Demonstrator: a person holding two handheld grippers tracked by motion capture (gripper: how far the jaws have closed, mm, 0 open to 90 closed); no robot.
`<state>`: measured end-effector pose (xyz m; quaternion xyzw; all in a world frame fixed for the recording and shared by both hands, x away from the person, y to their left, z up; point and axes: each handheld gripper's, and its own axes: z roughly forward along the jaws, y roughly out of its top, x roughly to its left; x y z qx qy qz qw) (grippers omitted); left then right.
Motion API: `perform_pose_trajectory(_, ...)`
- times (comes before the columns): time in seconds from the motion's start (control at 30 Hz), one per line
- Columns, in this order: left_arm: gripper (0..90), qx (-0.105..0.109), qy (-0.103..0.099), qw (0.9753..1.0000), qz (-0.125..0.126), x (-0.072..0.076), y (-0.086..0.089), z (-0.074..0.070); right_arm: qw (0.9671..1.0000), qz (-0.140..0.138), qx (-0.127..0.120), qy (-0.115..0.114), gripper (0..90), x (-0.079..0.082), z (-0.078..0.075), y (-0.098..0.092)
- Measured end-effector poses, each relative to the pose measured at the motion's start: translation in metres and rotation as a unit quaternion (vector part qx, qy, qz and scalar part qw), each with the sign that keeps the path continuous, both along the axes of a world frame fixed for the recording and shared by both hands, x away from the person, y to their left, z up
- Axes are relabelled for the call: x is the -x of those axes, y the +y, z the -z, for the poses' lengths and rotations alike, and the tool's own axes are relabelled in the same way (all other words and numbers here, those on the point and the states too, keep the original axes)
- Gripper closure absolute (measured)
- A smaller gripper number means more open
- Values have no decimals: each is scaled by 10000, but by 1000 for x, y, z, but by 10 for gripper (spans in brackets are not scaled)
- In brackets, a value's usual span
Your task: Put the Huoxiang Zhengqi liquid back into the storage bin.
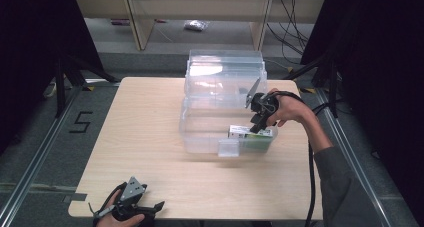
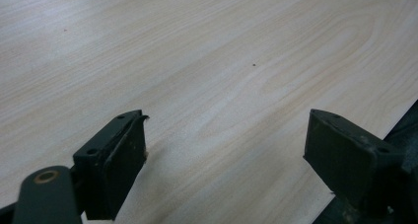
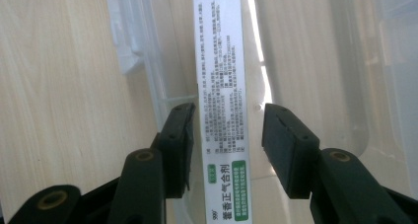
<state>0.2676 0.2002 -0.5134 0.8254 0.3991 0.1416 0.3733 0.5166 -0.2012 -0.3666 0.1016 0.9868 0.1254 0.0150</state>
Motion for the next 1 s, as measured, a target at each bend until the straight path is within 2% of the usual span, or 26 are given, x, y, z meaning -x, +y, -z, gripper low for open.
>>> perform_pose_trajectory(0.07, 155, 26, 29, 10000, 42, 0, 0, 0, 9997, 183, -145, -59, 547, 4, -6, -3)
perform_pose_trajectory(0.17, 155, 33, -8, 10000, 39, 0, 1, -1, 9993, 316, -196, -90, 534, 7, -9, -5)
perform_pose_trajectory(0.2, 155, 96, -18, 10000, 0, 0, 0, 0, 9992, 271, -245, -139, 527, 7, -10, -5)
perform_pose_trajectory(0.27, 155, 40, -10, 10000, 33, 0, 0, 0, 9983, 422, -358, -175, 513, 12, -12, -6)
perform_pose_trajectory(0.33, 155, 126, -29, 9999, -44, 1, -1, 0, 9983, 354, -399, -231, 507, 12, -12, -6)
perform_pose_trajectory(0.37, 155, 61, -3, 10000, 29, 0, 0, -1, 9975, 504, -436, -240, 506, 14, -12, -7)
perform_pose_trajectory(0.4, 155, -5, 32, 10000, 67, 0, 0, -2, 9974, 500, -459, -254, 497, 15, -12, -7)
perform_pose_trajectory(0.5, 155, 41, -18, 10000, 34, 0, 0, 0, 9962, 708, -380, -325, 470, 19, -14, -8)
perform_pose_trajectory(0.53, 155, 149, -24, 9999, -33, 0, -1, 0, 9964, 654, -439, -323, 465, 19, -15, -8)
perform_pose_trajectory(0.57, 155, 166, -31, 9998, -44, 0, -1, 0, 9957, 708, -458, -376, 460, 20, -17, -8)
perform_pose_trajectory(0.63, 155, 0, -12, 10000, 72, 0, 0, -1, 9946, 778, -541, -425, 452, 22, -19, -9)
perform_pose_trajectory(0.67, 155, 44, 10, 10000, 46, 0, 0, -1, 9949, 676, -597, -460, 441, 21, -20, -10)
perform_pose_trajectory(0.7, 155, 97, -20, 10000, 5, 0, 0, 0, 9945, 705, -599, -500, 429, 23, -21, -10)
perform_pose_trajectory(0.8, 155, 231, -52, 9997, -51, 1, -2, 1, 9917, 950, -640, -590, 385, 25, -22, -11)
perform_pose_trajectory(0.83, 155, 220, -48, 9997, -39, 1, -2, 1, 9899, 1111, -691, -545, 378, 27, -22, -11)
perform_pose_trajectory(0.87, 155, 228, -54, 9997, -53, 1, -2, 1, 9874, 1196, -819, -636, 346, 31, -22, -13)
perform_pose_trajectory(0.93, 155, 146, -25, 9999, -43, 1, -1, 0, 9861, 1259, -868, -649, 336, 32, -22, -14)
perform_pose_trajectory(0.97, 155, 169, -31, 9998, -53, 1, -1, 0, 9811, 1470, -1037, -711, 319, 36, -22, -17)
perform_pose_trajectory(1.0, 155, 138, -24, 9999, -29, 1, -1, 0, 9811, 1470, -1037, -711, 319, 36, -22, -17)
